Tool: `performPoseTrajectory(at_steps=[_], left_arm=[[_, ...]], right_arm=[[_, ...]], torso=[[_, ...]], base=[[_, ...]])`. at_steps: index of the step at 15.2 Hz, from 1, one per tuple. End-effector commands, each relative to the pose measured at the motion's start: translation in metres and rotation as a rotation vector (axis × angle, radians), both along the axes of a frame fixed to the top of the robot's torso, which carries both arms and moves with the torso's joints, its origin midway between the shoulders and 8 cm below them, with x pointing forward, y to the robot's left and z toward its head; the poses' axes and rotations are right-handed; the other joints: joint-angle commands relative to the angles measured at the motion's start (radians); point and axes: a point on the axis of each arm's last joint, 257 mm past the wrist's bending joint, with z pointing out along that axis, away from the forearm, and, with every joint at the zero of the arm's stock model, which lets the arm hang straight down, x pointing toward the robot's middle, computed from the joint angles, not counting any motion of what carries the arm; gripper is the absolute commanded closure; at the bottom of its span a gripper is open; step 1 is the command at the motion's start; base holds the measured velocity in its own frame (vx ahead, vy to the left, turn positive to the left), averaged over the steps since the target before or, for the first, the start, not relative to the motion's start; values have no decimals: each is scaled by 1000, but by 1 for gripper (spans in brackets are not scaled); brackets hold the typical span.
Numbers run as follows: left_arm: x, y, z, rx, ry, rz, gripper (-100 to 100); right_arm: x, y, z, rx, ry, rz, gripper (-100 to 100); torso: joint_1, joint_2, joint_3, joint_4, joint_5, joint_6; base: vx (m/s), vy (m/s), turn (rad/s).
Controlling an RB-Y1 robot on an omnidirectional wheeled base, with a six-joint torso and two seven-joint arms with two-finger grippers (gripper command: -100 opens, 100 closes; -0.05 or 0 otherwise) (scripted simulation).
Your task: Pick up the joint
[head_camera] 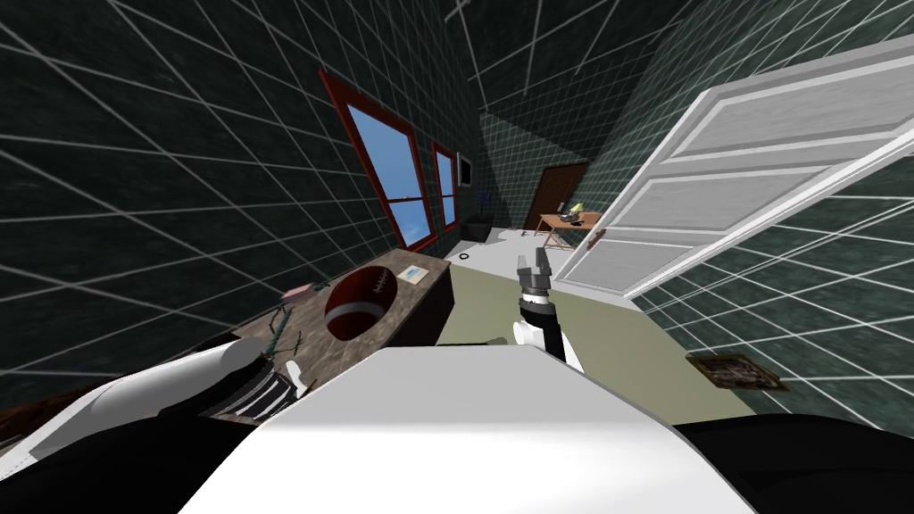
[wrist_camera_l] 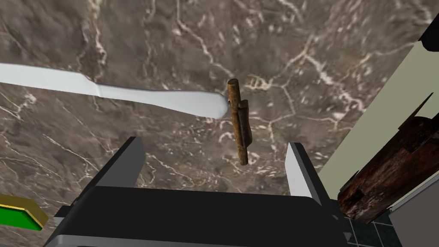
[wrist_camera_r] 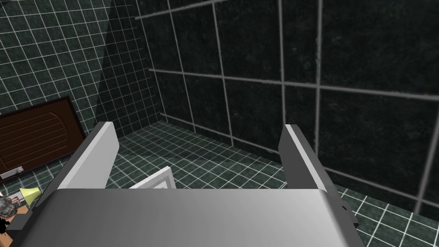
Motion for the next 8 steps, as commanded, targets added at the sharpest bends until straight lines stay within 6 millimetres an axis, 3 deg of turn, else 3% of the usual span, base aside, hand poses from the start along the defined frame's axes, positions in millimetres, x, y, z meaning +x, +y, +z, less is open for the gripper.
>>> performPoseTrajectory(at_steps=[1, 6, 8], left_arm=[[-8, -10, -1, -30, 32, 3, -100], [-29, -30, 1, -92, 116, 14, -100], [-26, -29, 1, -87, 108, 12, -100]], right_arm=[[0, 0, 0, 0, 0, 0, 0], [0, 0, 0, 0, 0, 0, 0], [0, 0, 0, 0, 0, 0, 0]], torso=[[0, 0, 0, 0, 0, 0], [-2, 0, 0, 0, -1, 0], [-3, 0, 0, 0, -1, 0]], base=[[23, 31, -22], [17, 22, -18], [4, 5, -3]])
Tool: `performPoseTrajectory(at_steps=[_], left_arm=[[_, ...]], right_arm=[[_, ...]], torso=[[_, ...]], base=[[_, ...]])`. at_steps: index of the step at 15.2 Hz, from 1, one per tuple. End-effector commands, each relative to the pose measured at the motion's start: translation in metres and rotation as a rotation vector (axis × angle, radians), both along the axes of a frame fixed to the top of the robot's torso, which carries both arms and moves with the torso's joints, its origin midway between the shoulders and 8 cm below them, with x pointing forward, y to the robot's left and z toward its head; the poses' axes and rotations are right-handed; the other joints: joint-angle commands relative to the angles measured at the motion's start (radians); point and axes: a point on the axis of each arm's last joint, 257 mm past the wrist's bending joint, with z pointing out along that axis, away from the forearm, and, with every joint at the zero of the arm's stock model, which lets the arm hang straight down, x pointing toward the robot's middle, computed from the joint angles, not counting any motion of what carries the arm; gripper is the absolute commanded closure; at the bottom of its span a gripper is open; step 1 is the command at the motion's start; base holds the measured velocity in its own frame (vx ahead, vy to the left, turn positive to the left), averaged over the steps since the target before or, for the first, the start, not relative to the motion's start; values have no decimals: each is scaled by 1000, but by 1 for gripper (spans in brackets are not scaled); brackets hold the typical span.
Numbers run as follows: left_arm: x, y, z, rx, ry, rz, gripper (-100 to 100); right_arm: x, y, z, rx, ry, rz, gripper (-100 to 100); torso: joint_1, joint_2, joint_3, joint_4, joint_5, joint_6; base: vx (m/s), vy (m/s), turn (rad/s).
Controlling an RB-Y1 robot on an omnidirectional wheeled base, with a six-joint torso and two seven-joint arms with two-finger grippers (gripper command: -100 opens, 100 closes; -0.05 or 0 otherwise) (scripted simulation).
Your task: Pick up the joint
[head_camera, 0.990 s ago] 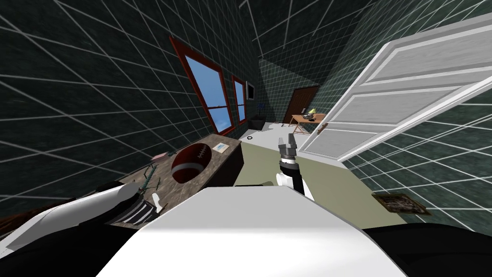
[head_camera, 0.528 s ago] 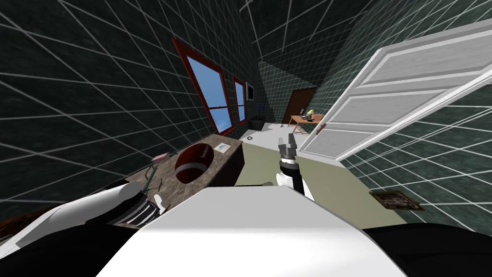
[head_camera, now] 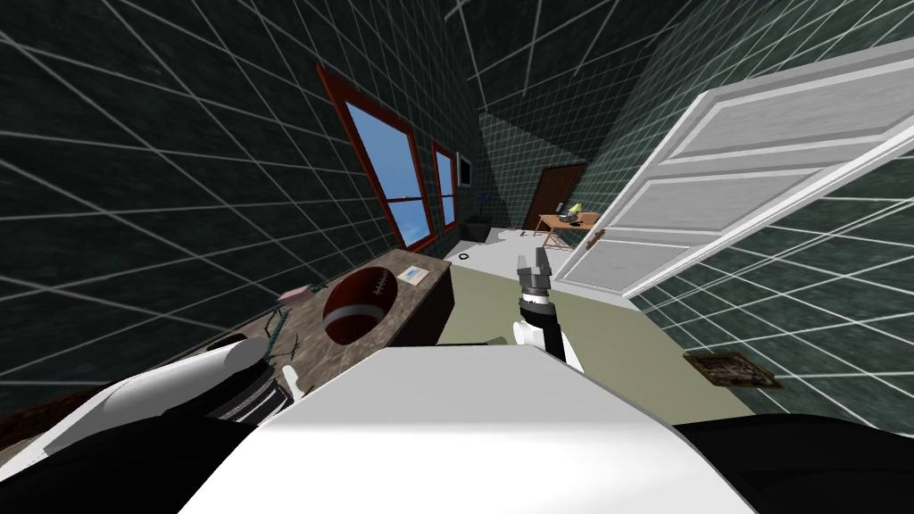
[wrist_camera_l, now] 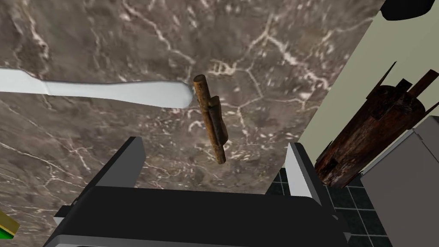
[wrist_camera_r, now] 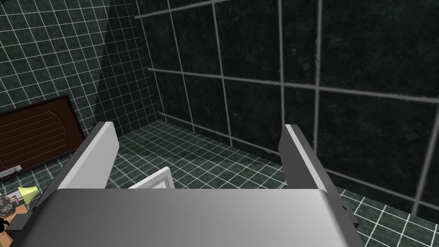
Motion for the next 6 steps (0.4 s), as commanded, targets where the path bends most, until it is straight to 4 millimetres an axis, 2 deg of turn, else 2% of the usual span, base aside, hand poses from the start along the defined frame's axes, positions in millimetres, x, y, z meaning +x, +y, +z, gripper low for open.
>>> performPoseTrajectory(at_steps=[1, 3, 4, 5, 6], left_arm=[[-1, 5, -8, 11, -1, 1, -100], [-2, 7, -13, 16, -1, 1, -100], [-1, 4, -8, 11, 1, 2, -100], [0, 1, -1, 2, 0, 0, 100], [0, 4, -6, 10, -3, 0, 100]], right_arm=[[0, 0, 0, 0, 0, 0, 0], [0, 0, 0, 0, 0, 0, 0], [0, 0, 0, 0, 0, 0, 0], [0, 0, 0, 0, 0, 0, 0], [0, 0, 0, 0, 0, 0, 0]], torso=[[0, 0, 0, 0, 0, 0], [-3, 2, 1, 0, 0, 0], [-4, 2, 1, 1, -1, 0], [-3, 2, 1, 1, -1, 0], [-1, 1, 1, 0, -1, 0]], base=[[-10, -19, -10], [-31, -49, -6], [-21, -32, 3], [10, 16, 13], [13, 21, 4]])
